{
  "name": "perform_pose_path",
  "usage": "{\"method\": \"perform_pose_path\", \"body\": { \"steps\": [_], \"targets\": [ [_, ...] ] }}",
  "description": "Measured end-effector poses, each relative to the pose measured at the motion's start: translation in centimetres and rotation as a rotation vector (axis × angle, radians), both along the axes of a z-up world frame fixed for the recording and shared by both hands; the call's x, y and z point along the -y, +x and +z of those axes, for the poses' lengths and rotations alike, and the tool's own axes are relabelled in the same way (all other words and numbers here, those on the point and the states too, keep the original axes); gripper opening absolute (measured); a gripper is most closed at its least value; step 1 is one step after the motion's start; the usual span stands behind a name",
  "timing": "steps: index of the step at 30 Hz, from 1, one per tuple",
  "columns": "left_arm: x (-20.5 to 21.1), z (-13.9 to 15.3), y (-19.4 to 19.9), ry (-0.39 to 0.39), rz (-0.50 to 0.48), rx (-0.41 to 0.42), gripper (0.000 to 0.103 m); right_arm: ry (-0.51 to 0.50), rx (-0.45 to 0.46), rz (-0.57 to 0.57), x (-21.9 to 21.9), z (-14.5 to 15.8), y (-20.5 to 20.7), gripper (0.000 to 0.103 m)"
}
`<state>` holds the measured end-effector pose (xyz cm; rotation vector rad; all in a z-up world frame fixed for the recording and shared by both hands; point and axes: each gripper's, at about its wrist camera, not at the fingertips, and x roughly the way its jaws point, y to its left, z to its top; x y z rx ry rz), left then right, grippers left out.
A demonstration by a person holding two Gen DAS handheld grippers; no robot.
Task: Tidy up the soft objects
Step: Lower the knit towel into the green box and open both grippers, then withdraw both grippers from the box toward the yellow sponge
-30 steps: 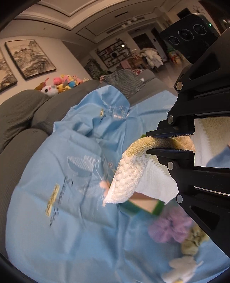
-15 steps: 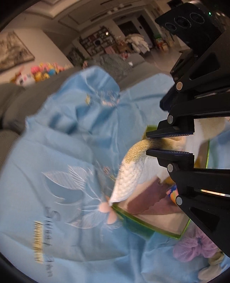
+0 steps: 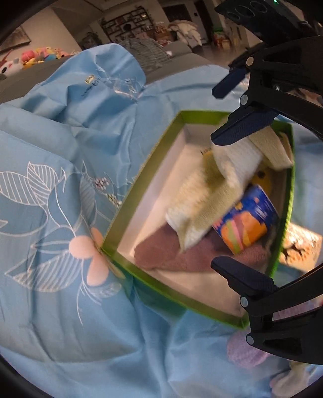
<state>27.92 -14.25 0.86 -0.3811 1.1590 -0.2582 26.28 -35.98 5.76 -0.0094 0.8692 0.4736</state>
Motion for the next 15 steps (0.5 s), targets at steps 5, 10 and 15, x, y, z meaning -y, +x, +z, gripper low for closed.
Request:
{"method": "perform_pose_path", "body": {
  "steps": [5, 10, 15],
  "targets": [
    [-1.9, 0.6, -3.1, 0.060, -0.012, 0.029, 0.091, 0.025, 0.033, 0.005, -0.4, 0.1, -3.0, 0.085],
    [-3.8, 1.8, -6.7, 0.104, -0.008, 0.094, 0.096, 0.034, 0.047, -0.003, -1.2, 0.5, -6.3, 0.095],
    [-6.1, 3.1, -11.1, 0.143, 0.007, 0.164, 0.100, 0.050, 0.036, 0.034, -3.0, 0.5, -10.3, 0.099]
  ]
}}
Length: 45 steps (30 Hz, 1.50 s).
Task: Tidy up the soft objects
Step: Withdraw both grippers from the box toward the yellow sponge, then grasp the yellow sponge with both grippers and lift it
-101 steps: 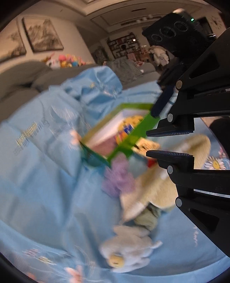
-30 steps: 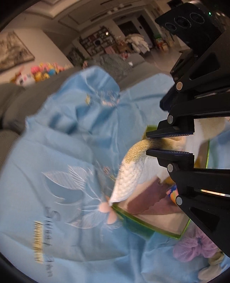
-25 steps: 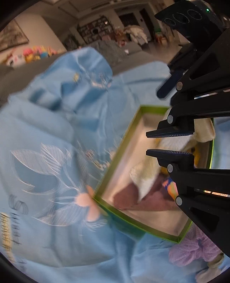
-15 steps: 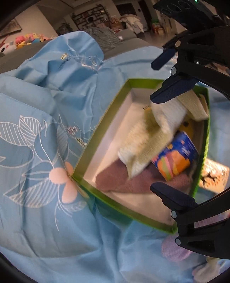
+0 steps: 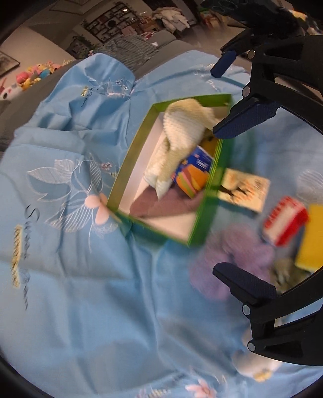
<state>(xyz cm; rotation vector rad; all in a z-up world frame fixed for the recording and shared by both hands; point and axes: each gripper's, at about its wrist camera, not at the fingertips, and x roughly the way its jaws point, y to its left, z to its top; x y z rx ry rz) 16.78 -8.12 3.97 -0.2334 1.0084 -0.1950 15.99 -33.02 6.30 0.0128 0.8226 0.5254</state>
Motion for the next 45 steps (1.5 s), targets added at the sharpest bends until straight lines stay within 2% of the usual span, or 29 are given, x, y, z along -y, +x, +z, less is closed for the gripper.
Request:
{"method": "perform_pose_path", "body": {
  "steps": [6, 14, 19, 25, 29, 34, 38, 40, 42, 45],
  "targets": [
    [-2.9, -0.3, -6.0, 0.100, 0.036, 0.038, 0.100, 0.020, -0.045, 0.116, -3.3, -0.6, -4.8, 0.099],
    [-6.3, -2.8, -13.2, 0.156, 0.117, 0.088, 0.100, 0.004, -0.096, 0.227, -7.0, -2.6, -10.6, 0.099],
    [-7.0, -5.7, -15.2, 0.111, 0.148, 0.073, 0.100, -0.042, -0.116, 0.242, -8.1, -4.7, -12.5, 0.099],
    [-6.8, -7.8, -17.0, 0.064, 0.158, 0.118, 0.100, -0.044, -0.156, 0.227, -8.7, -7.6, -13.5, 0.098],
    [-6.5, -8.3, -17.0, 0.029, 0.124, 0.154, 0.100, -0.025, -0.157, 0.235, -9.2, -8.4, -13.4, 0.093],
    [-6.3, -8.5, -16.4, -0.037, 0.079, 0.182, 0.099, -0.001, -0.182, 0.236, -9.6, -9.4, -12.7, 0.081],
    [-6.0, -8.7, -15.6, -0.053, 0.052, 0.189, 0.091, 0.018, -0.198, 0.231, -9.9, -10.0, -11.8, 0.077],
    [-6.1, -9.1, -15.0, -0.075, 0.043, 0.173, 0.076, 0.023, -0.208, 0.229, -10.0, -10.2, -11.6, 0.075],
    [-6.1, -9.5, -14.7, -0.086, 0.034, 0.163, 0.069, 0.028, -0.216, 0.231, -10.2, -10.5, -11.4, 0.073],
    [-5.9, -9.9, -14.5, -0.098, 0.019, 0.153, 0.067, 0.033, -0.226, 0.233, -10.3, -10.8, -11.1, 0.069]
  ]
}}
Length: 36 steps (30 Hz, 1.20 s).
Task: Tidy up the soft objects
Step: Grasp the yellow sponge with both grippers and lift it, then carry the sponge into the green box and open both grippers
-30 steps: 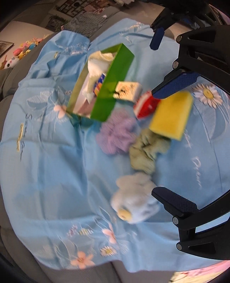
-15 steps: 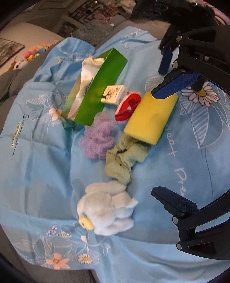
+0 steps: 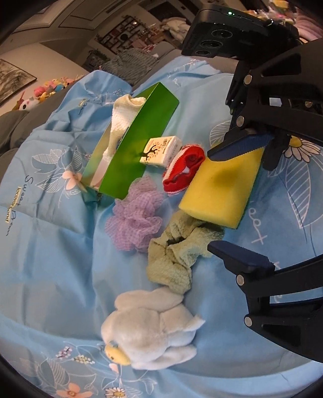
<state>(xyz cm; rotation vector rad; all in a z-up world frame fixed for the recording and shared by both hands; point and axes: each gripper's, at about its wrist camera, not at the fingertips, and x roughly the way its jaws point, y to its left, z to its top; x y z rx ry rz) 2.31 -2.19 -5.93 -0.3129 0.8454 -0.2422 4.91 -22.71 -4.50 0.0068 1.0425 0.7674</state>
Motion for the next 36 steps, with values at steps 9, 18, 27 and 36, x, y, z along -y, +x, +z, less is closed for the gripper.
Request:
{"method": "perform_pose_path", "body": {
  "steps": [9, 18, 27, 36],
  "targets": [
    [0.4, -0.3, -0.2, -0.002, -0.020, -0.018, 0.049, 0.001, -0.013, 0.013, -0.3, -0.2, 0.4, 0.051],
    [0.4, 2.4, -2.5, 0.037, 0.018, 0.039, 0.044, 0.035, 0.024, 0.041, -0.1, 1.9, -0.8, 0.048],
    [1.5, 7.7, -2.0, 0.066, 0.031, 0.146, 0.044, 0.123, 0.128, 0.030, 0.8, 6.4, -0.4, 0.048],
    [2.8, 11.8, 1.4, 0.061, 0.016, 0.177, 0.044, 0.174, 0.220, -0.007, 2.9, 10.8, 3.2, 0.048]
  ]
}}
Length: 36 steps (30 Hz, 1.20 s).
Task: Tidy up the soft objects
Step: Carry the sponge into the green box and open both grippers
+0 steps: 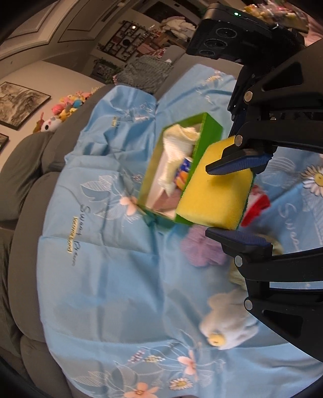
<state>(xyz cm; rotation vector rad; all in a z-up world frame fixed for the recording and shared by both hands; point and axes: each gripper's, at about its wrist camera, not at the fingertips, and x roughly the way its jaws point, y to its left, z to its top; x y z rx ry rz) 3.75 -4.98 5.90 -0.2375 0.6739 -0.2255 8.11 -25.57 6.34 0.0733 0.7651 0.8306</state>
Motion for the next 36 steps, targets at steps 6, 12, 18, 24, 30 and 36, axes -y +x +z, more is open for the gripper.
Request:
{"method": "perform_pose_path", "body": {
  "steps": [6, 12, 18, 24, 30, 36],
  "targets": [
    [2.5, 1.6, 4.0, 0.066, -0.025, 0.020, 0.044, 0.003, 0.038, -0.040, 1.3, 1.1, 3.0, 0.048],
    [4.8, 1.4, 9.9, 0.057, -0.068, -0.007, 0.044, -0.008, 0.018, -0.099, 2.9, 0.4, 7.6, 0.048],
    [7.1, -0.8, 16.7, 0.021, -0.103, -0.078, 0.044, -0.095, -0.004, -0.149, 3.8, -0.9, 12.3, 0.048],
    [7.7, -4.0, 20.6, -0.012, -0.097, -0.155, 0.044, -0.177, -0.056, -0.173, 3.8, -3.8, 16.0, 0.049],
    [7.3, -6.9, 22.6, -0.033, -0.060, -0.250, 0.054, -0.270, -0.091, -0.186, 2.9, -6.4, 17.7, 0.050],
    [5.7, -7.8, 21.8, -0.005, -0.013, -0.302, 0.087, -0.309, -0.064, -0.222, 3.3, -6.7, 16.9, 0.073]
  ]
}}
